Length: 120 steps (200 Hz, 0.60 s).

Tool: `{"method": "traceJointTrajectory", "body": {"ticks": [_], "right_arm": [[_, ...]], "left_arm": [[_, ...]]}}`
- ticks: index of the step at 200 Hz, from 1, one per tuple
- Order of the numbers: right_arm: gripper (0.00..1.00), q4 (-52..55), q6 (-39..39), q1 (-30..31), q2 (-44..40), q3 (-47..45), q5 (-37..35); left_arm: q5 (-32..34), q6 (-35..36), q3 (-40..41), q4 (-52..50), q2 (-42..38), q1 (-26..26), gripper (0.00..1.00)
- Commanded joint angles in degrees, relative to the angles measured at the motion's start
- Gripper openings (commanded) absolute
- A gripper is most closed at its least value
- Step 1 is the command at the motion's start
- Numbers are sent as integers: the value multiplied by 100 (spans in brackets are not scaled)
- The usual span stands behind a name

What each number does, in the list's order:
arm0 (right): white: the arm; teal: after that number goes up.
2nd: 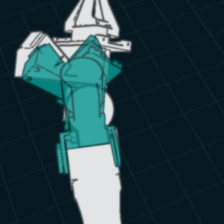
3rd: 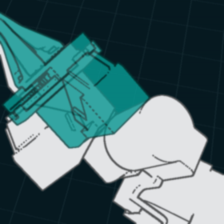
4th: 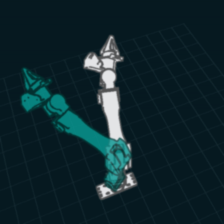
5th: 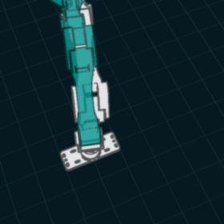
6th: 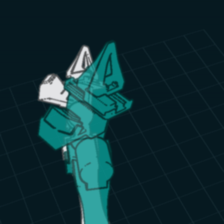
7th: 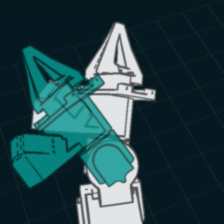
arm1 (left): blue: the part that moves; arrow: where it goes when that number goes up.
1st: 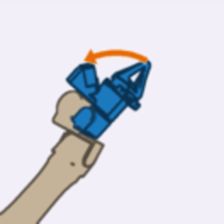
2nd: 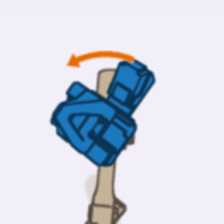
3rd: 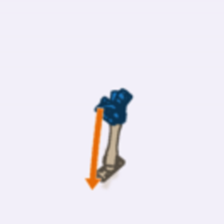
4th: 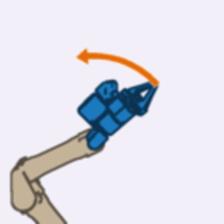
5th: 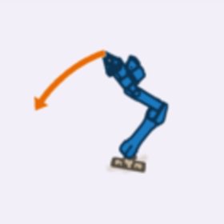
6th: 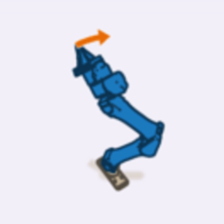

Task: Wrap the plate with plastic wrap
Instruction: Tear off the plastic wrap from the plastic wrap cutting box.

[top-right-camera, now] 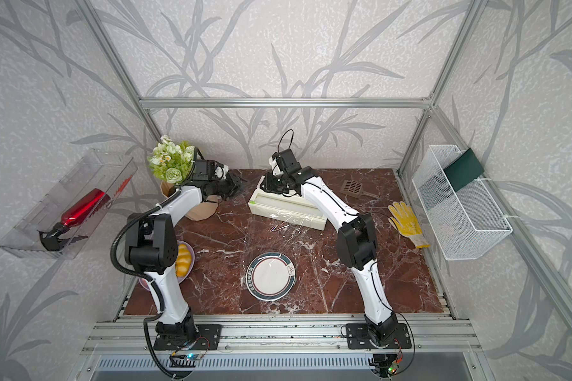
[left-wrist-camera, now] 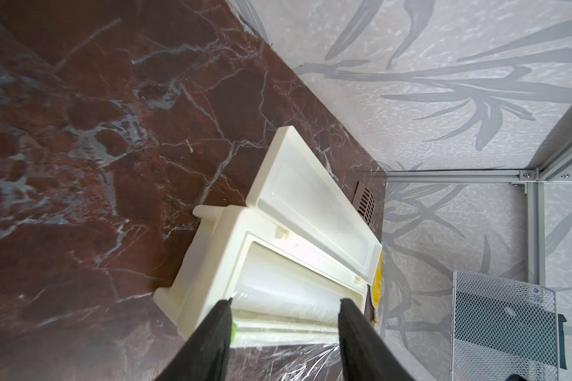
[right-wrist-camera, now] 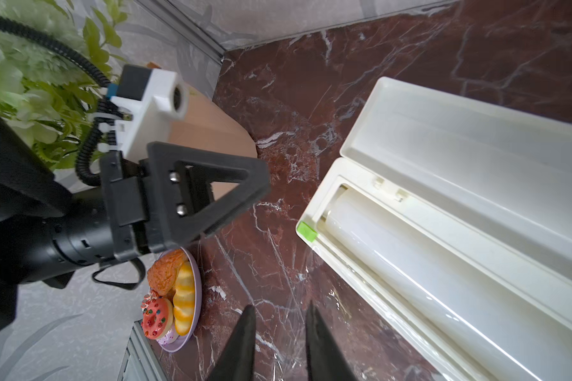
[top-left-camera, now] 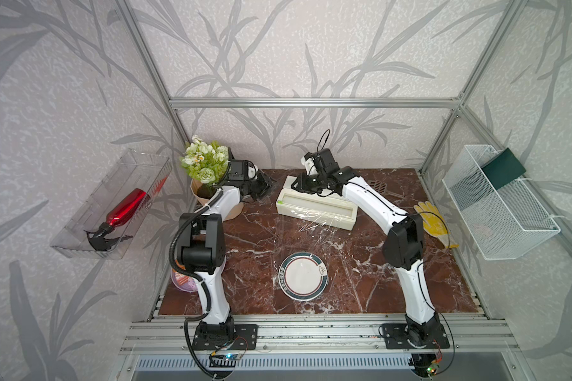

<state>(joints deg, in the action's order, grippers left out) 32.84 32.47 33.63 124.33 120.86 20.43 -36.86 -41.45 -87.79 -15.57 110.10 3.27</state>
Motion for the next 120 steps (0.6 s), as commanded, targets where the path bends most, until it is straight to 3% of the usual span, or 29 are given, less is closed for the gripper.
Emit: {"method": "traceJointTrajectory", "body": {"ticks": [1,67,120], "right_arm": [[28,-78,-391,-31,-781,-806,-362],[27,-332,-676,47,-2618,-3911,-87],[30,-411,-845,395,-3753,-5679,-48]], "left_arm": [[715,669,-162,-933,-650,194,53],[1328,1317,1474,-1721,-2392,1319,51],[1297,1106,2994,-1872,-3551,1816,51]]}}
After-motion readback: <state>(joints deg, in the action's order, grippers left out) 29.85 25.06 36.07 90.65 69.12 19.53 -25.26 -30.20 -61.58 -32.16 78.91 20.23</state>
